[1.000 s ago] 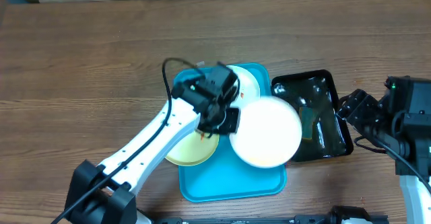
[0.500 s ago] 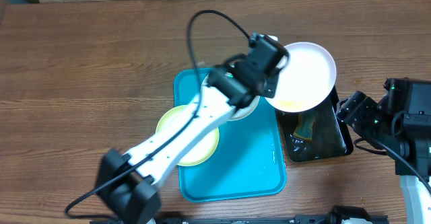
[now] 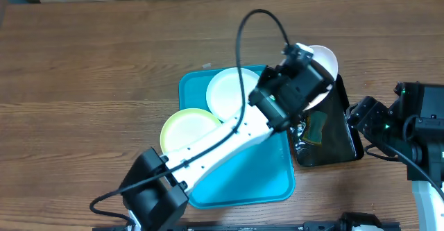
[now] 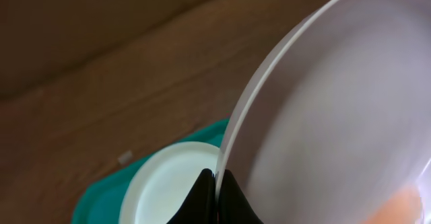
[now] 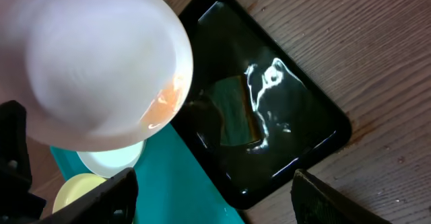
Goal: Clean dirty plates on tray and stack at the side
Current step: 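Lift the lower white plate with left gripper and tilt it up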
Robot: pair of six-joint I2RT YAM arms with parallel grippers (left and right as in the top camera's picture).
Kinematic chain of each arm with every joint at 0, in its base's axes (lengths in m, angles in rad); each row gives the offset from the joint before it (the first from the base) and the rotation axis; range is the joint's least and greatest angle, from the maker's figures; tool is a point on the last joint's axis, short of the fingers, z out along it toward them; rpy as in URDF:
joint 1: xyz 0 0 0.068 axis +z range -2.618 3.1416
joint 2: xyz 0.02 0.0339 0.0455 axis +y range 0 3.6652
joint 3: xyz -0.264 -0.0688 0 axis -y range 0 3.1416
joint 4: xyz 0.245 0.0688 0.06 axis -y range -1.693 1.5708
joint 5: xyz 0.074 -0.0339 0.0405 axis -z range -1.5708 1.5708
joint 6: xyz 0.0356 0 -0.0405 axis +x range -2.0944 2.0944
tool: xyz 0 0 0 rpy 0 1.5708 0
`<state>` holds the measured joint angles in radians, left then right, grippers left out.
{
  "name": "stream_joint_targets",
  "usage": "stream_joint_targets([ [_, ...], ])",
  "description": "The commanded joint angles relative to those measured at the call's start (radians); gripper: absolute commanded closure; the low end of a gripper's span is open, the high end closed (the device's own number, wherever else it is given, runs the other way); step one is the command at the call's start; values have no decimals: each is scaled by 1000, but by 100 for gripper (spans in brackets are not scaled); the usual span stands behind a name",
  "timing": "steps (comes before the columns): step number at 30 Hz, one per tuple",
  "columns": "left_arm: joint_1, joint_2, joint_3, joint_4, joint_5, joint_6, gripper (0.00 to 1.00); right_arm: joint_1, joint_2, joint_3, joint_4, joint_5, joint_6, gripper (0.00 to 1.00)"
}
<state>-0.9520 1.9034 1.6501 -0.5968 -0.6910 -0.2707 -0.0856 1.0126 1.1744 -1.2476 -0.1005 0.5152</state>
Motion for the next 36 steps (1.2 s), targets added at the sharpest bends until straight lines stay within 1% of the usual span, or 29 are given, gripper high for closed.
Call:
stream_joint_targets([
  [1, -57, -14, 18, 27, -204, 134, 96, -8, -6, 12, 3, -6, -19, 25],
  [4, -90, -14, 18, 72, -263, 202, 96, -8, -6, 13, 3, -6, -19, 25],
  [7, -112, -14, 18, 108, -323, 235, 96, -8, -6, 13, 3, -6, -19, 25],
  [11, -123, -14, 18, 146, -349, 272, 96, -8, -6, 13, 2, -6, -19, 25],
  [15, -123, -15, 18, 176, -393, 277, 96, -8, -6, 13, 2, -6, -19, 25],
  [20, -123, -15, 18, 180, -393, 302, 96, -8, -6, 13, 2, -6, -19, 25],
  [27, -124, -15, 18, 179, -392, 300, 96, -8, -6, 12, -5, -6, -19, 25],
  [28, -124, -14, 17, 171, -392, 289, 96, -8, -6, 13, -7, -6, -19, 25],
  [30, -120, -14, 17, 128, -379, 217, 96, -8, -6, 13, -7, -6, -19, 25],
  [32, -106, -14, 17, 72, -331, 156, 96, -8, -6, 13, -7, -6, -19, 25],
  [34, -95, -19, 21, 46, -344, 129, 96, -8, -6, 13, -8, -6, -19, 25],
  [36, -95, -37, 31, 13, -350, 70, 96, -8, -6, 13, -9, -6, -19, 25],
])
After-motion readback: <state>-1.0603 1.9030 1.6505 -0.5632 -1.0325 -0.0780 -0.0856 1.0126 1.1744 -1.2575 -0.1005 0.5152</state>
